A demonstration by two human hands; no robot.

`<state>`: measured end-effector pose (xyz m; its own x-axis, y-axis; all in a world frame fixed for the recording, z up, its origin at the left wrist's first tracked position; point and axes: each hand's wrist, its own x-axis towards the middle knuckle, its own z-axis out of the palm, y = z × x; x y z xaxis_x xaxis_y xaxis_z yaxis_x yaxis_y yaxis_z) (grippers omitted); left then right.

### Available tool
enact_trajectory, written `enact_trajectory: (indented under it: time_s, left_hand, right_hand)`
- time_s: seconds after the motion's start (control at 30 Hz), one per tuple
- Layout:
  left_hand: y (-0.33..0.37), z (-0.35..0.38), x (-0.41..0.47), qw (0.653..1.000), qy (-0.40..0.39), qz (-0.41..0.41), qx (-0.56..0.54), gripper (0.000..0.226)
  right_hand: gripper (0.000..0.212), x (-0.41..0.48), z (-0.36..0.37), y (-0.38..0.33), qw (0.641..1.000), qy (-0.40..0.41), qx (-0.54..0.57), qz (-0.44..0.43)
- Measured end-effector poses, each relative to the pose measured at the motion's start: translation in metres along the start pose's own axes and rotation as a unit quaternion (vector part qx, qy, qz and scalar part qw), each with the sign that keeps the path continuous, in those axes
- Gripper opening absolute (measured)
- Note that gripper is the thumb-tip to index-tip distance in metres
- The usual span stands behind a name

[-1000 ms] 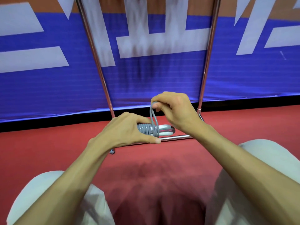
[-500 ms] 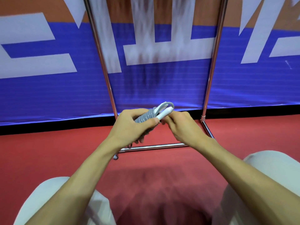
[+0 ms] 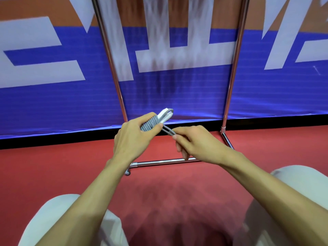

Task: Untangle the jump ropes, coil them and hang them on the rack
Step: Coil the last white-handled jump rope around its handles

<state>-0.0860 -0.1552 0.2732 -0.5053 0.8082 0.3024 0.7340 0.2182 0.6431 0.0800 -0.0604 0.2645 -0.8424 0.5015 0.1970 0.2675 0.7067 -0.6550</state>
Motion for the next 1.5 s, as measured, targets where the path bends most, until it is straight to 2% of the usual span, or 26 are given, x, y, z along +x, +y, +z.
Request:
enact_trajectory:
  time_s: [0.1,0.17,0.23,0.3,0.33,0.37,0.47,0.5,0.53,0.57,0.63,0.7,0.8,0.9,0.97,1.03,1.13,1.2,1.37,1.5]
  left_hand:
    - [0.002,0.000,0.000,0.999,-0.001,0.006,0.038,0.020]
    - [0.005,-0.002,0.000,0.999,-0.036,0.000,-0.010,0.020]
    - [0.006,-0.004,0.000,0.995,-0.072,-0.008,-0.062,0.017]
    - [0.008,-0.003,-0.001,0.989,-0.113,-0.006,-0.100,0.016]
    - [0.009,-0.002,-0.003,0.985,-0.129,-0.004,-0.111,0.016]
    - [0.009,-0.001,-0.004,0.984,-0.138,-0.002,-0.113,0.016]
    - [0.010,-0.003,-0.006,0.983,-0.161,-0.013,-0.093,0.017]
    - [0.010,-0.005,-0.006,0.981,-0.169,-0.020,-0.090,0.016]
    - [0.009,-0.006,-0.005,0.979,-0.179,-0.030,-0.093,0.013]
    - [0.009,-0.007,-0.005,0.976,-0.188,-0.043,-0.101,0.012]
    - [0.009,-0.007,-0.005,0.969,-0.205,-0.060,-0.121,0.011]
    - [0.012,-0.005,-0.006,0.965,-0.214,-0.067,-0.137,0.012]
    - [0.015,-0.002,-0.006,0.954,-0.223,-0.083,-0.181,0.012]
    - [0.018,-0.001,-0.006,0.936,-0.243,-0.103,-0.234,0.015]
    - [0.020,-0.001,-0.006,0.922,-0.257,-0.112,-0.266,0.019]
    - [0.022,0.001,-0.007,0.913,-0.268,-0.119,-0.283,0.021]
    - [0.024,0.001,-0.007,0.910,-0.280,-0.129,-0.276,0.023]
    - [0.024,0.001,-0.007,0.907,-0.281,-0.138,-0.281,0.025]
    - [0.023,0.001,-0.005,0.904,-0.251,-0.157,-0.307,0.024]
    - [0.020,0.003,-0.004,0.908,-0.213,-0.176,-0.314,0.021]
  right_hand:
    - [0.017,0.000,-0.002,-0.005,0.990,0.025,0.132,0.039]
    - [0.018,0.000,-0.004,-0.008,0.975,0.033,0.213,0.050]
    - [0.021,0.000,-0.008,-0.009,0.970,0.040,0.236,0.039]
    - [0.016,0.000,-0.011,-0.009,0.960,0.035,0.276,0.019]
    - [0.010,0.001,-0.014,-0.009,0.947,0.023,0.319,0.010]
    - [0.014,0.002,-0.015,-0.009,0.927,0.007,0.375,0.001]
    - [0.042,0.003,-0.020,-0.010,0.844,-0.076,0.532,-0.006]
    - [0.045,0.003,-0.020,-0.009,0.828,-0.087,0.554,-0.011]
    - [0.042,0.004,-0.019,-0.009,0.828,-0.080,0.555,-0.019]
    - [0.034,0.005,-0.017,-0.009,0.845,-0.057,0.531,-0.030]
    - [0.022,0.007,-0.011,-0.008,0.900,0.025,0.433,-0.048]
    - [0.019,0.009,-0.006,-0.009,0.935,0.116,0.332,-0.043]
    - [0.019,0.010,-0.007,-0.008,0.950,0.239,0.194,-0.050]
    - [0.013,0.013,-0.010,-0.008,0.936,0.330,0.101,-0.068]
    - [0.014,0.014,-0.009,-0.010,0.931,0.338,0.122,-0.071]
    - [0.016,0.012,-0.010,-0.015,0.928,0.316,0.190,-0.054]
    - [0.016,0.009,-0.013,-0.020,0.916,0.268,0.297,-0.035]
    - [0.016,0.010,-0.013,-0.021,0.904,0.264,0.335,-0.023]
    - [0.015,0.014,-0.013,-0.018,0.862,0.230,0.451,0.013]
    - [0.028,0.015,-0.017,-0.012,0.856,0.218,0.466,0.052]
